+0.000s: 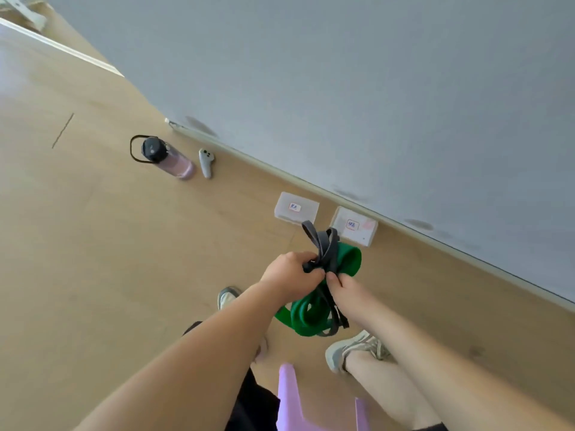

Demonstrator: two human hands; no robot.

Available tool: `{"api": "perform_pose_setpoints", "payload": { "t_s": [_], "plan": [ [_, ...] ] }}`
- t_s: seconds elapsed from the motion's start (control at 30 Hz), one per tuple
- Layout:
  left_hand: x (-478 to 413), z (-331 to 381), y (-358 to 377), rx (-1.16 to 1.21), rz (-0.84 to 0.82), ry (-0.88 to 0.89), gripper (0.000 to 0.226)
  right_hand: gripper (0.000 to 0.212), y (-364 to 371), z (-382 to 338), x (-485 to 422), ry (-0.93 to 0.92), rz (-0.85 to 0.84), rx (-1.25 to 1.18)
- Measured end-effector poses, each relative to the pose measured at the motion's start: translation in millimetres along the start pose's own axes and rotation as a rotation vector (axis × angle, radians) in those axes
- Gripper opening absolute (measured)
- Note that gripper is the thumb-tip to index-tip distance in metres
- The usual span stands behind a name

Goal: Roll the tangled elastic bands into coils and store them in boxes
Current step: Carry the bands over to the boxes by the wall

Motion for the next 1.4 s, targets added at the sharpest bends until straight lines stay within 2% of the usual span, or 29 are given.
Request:
{"api": "perform_pose_setpoints", "payload": {
  "t_s": [0.1,0.27,0.37,0.5,0.6,0.67,0.73,0.8,0.87,0.97,1.07,1.17,1.23,1.33,1.4],
  "plan": [
    [-54.1,-56.8,21.6,0.017,-0.018,-0.08,0.024,0.057,34.2,25.4,-61.5,0.034,-0.08,0.003],
    [-164.7,-139.7,53.4,0.053,0.017,-0.138,0.05,0.056,74.5,62.5,-188.8,0.016,-0.093,0.033],
    [-223.6,-183.6,73.5,0.029,0.022,-0.154,0.045,0.05,92.7,96.5,-266.3,0.008,-0.081,0.122],
    [-272.9,-232.7,85.4,-0.041,0.081,-0.172,0.043,0.05,104.9,135.9,-325.2,0.0,-0.046,0.203],
    [-285.2,-255.9,84.6,-0.075,0.148,-0.166,0.055,0.039,99.5,153.2,-337.5,0.031,0.099,0.256],
    [-281.2,-266.4,82.3,-0.15,0.176,-0.223,0.064,0.031,90.4,156.1,-336.7,0.059,0.229,0.359],
    [-274.5,-269.8,82.0,-0.262,0.189,-0.287,0.067,0.028,83.0,160.1,-333.7,0.093,0.288,0.372],
    [-273.0,-267.3,75.4,-0.327,0.261,-0.286,0.06,0.025,76.1,156.4,-335.9,0.094,0.282,0.356],
    [-277.5,-260.9,71.7,-0.284,0.303,-0.215,0.048,0.024,64.3,148.5,-345.7,0.09,0.287,0.329],
    [-287.3,-260.1,83.1,-0.196,0.238,-0.096,0.041,0.04,57.3,135.3,-360.6,0.093,0.259,0.364],
    [-298.8,-266.2,91.1,-0.193,0.147,-0.068,0.042,0.052,67.0,124.7,-380.0,0.08,0.252,0.383],
    [-310.2,-274.1,103.5,-0.139,0.111,-0.114,0.039,0.042,79.1,127.4,-388.8,0.041,0.353,0.4],
    [-318.0,-278.5,112.2,-0.046,0.14,-0.123,0.034,0.037,83.0,141.0,-394.5,0.04,0.406,0.305],
    [-326.7,-288.9,120.7,0.011,0.153,-0.138,0.04,0.034,84.4,162.7,-401.2,0.084,0.371,0.072],
    [-330.5,-294.7,120.5,-0.001,0.152,-0.146,0.047,0.026,84.9,167.3,-404.5,0.049,0.333,0.111]
  ]
}}
Point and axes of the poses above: each hand's wrist, its own x-axis away from the middle knuckle, its own y-axis out of the palm, z = x × y, the point moved 5 cm from there along -x, towards the middle knuckle, and after that the axes turned 13 degrees about x, right-handed, at the moved point
